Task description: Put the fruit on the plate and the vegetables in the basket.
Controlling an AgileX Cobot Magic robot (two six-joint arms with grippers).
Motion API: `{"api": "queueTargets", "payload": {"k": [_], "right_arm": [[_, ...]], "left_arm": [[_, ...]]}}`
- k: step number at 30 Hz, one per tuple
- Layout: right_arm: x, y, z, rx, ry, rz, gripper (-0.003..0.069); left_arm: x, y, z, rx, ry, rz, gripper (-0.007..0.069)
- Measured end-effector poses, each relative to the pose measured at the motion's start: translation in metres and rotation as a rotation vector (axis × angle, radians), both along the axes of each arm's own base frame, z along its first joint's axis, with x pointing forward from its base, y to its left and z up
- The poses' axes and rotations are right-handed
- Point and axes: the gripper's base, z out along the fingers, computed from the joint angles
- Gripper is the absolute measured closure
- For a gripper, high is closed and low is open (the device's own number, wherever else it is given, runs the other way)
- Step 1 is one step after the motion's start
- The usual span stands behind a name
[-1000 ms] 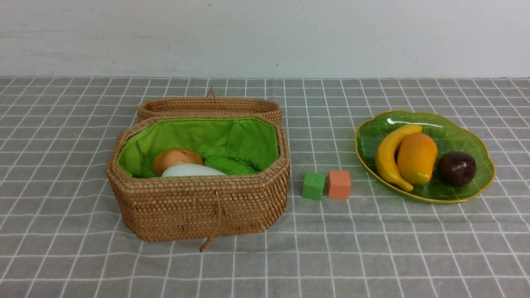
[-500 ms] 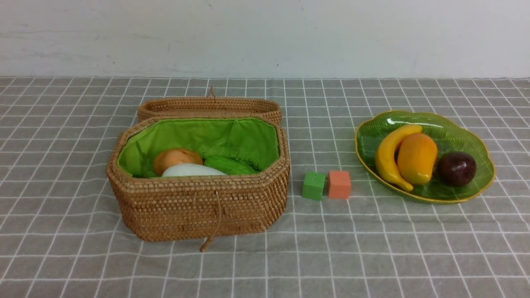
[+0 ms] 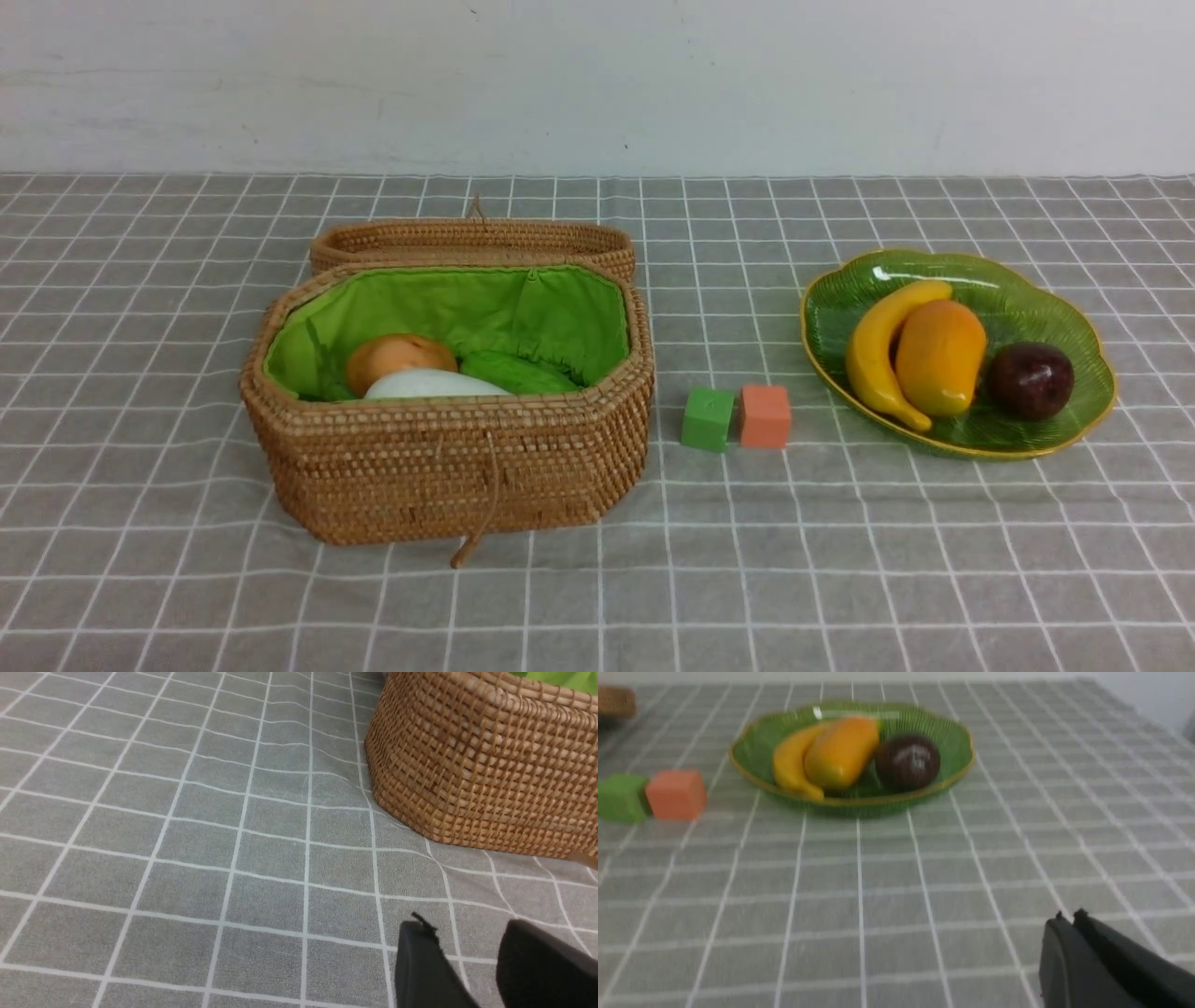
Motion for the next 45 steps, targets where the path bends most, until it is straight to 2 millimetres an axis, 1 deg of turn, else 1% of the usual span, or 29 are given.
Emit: {"api": "queueTargets", "payload": {"k": [45], "right_arm": [[0.0007, 0.0017, 0.0003, 0.010, -0.013, 0.017, 0.0589]], "left_arm": [[0.0000, 0.0000, 0.0000, 0.000, 0.000, 0.000, 0.0386]]}}
